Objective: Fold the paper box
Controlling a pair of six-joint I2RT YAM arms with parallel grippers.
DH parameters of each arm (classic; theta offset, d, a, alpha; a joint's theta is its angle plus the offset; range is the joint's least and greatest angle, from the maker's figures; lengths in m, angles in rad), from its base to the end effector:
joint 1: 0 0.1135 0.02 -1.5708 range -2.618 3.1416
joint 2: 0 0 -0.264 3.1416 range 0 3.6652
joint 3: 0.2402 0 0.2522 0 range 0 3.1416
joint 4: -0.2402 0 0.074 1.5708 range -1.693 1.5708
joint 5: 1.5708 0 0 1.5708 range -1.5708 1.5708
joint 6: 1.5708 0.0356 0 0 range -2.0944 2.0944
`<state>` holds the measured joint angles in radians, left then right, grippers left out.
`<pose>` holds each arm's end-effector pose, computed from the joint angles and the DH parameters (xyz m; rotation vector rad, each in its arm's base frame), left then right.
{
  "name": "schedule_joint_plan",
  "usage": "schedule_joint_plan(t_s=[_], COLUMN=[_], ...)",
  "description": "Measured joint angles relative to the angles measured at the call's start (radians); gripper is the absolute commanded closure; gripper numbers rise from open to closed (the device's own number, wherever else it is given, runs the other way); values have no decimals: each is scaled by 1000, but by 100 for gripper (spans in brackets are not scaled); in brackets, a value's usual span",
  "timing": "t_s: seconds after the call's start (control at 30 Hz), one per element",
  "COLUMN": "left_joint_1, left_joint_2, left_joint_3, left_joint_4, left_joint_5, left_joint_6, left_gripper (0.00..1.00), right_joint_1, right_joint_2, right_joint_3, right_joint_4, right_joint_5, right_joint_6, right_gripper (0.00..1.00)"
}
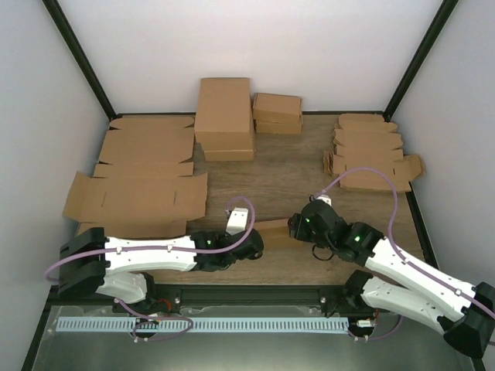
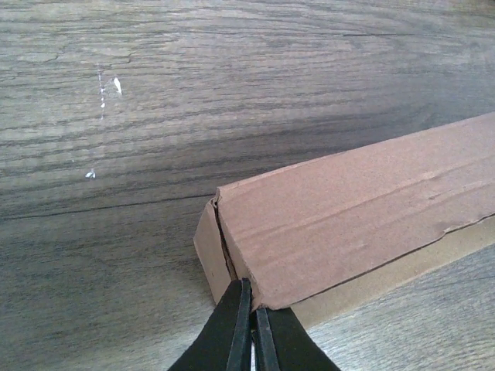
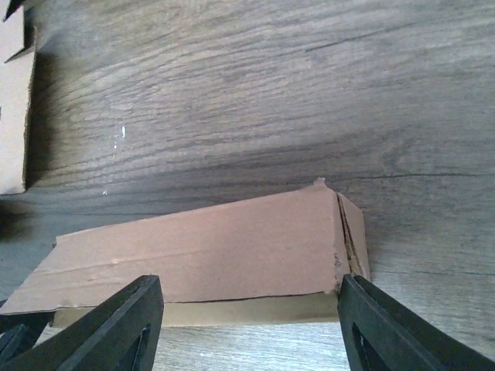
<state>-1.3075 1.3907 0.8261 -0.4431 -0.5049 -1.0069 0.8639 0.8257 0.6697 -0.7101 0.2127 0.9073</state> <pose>0.0863 -0.2542 0.2039 0.1850 2.4352 -0.3925 0.1114 0.1189 0.2459 0.1514 2.4817 0.5395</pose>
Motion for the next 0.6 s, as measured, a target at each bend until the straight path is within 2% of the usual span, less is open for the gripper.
schedule_joint_plan(t_s=[0.13,0.4,0.5,0.6], left_joint_1=[-5,-6,-6,0], left_joint_2=[2,3,2,-7], left_joint_3=[2,39,66,95], left_joint_4=[-1,-70,-105,-119], left_joint_5=[-5,80,128,178], left_joint_6=[-8,-14,-7,4], left_gripper=[95,61,53,43], right_joint_1=[-12,-14,-14,-14], right_joint_2=[-8,16,16,16], right_joint_3=[-29,-37,-37,-37], right_joint_4=[2,-5,-3,-3], right_joint_5=[0,18,19,20], right_joint_6=[4,30,37,40], right_gripper=[35,36,35,28])
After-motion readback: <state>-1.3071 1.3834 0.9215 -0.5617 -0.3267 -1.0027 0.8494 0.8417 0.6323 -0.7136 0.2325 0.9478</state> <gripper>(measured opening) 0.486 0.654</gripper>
